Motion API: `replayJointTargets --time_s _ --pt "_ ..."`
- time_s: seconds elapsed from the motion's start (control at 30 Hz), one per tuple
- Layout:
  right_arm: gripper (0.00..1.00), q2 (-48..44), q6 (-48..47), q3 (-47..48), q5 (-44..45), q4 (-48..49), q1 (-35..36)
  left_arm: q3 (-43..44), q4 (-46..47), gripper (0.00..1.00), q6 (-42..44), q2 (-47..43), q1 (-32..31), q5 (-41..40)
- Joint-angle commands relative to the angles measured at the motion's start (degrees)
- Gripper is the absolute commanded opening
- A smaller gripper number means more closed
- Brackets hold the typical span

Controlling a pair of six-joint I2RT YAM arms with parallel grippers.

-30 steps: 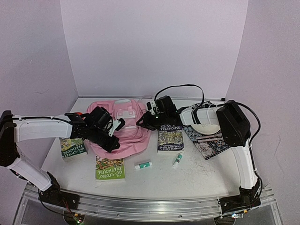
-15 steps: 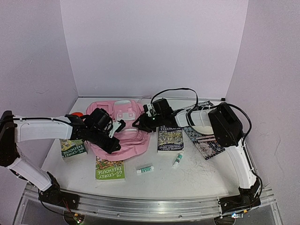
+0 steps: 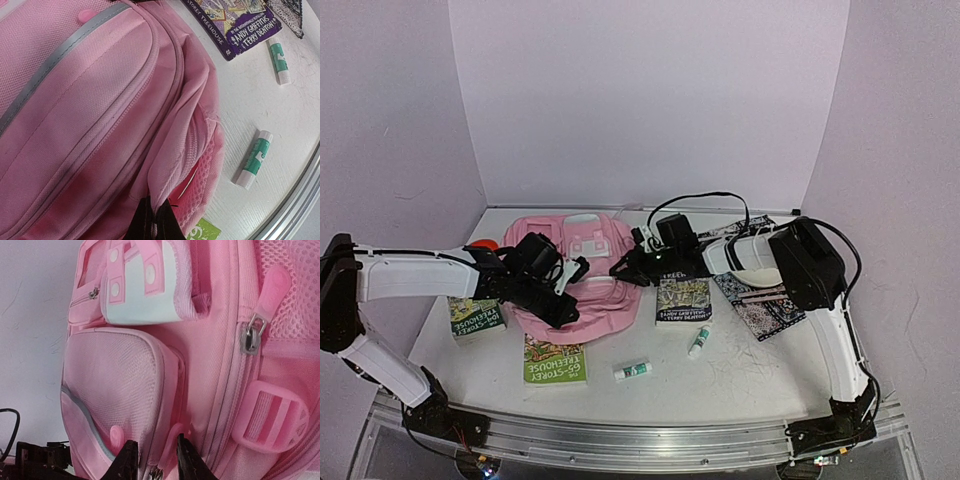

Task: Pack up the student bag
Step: Move the student bag to the book.

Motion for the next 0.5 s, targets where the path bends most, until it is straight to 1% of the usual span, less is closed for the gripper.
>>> replayJointTargets --time_s 0.0,0.13,0.33,0.4,0.47 --pt "0.29 -4.79 -0.36 -2.94 -6.23 3.03 0.02 1.05 4.56 0.00 -1.39 0.53 0.05 -2.32" --pt "0.28 -5.29 0.63 -4.21 -8.47 6.60 0.03 1.65 4.55 0.00 -1.30 1.25 0.05 -1.95" --pt "0.22 -5.10 3.05 -5.10 -10.51 12.11 0.06 1.85 4.57 0.00 -1.22 1.58 0.05 -1.62" --pt "0.18 -4.92 3.81 -5.10 -11.25 13.83 0.07 1.64 4.55 0.00 -1.28 1.68 0.05 -1.34" --pt "0.17 -4.76 4.79 -5.20 -11.71 15.37 0.05 1.39 4.56 0.00 -1.47 1.49 0.03 -1.30"
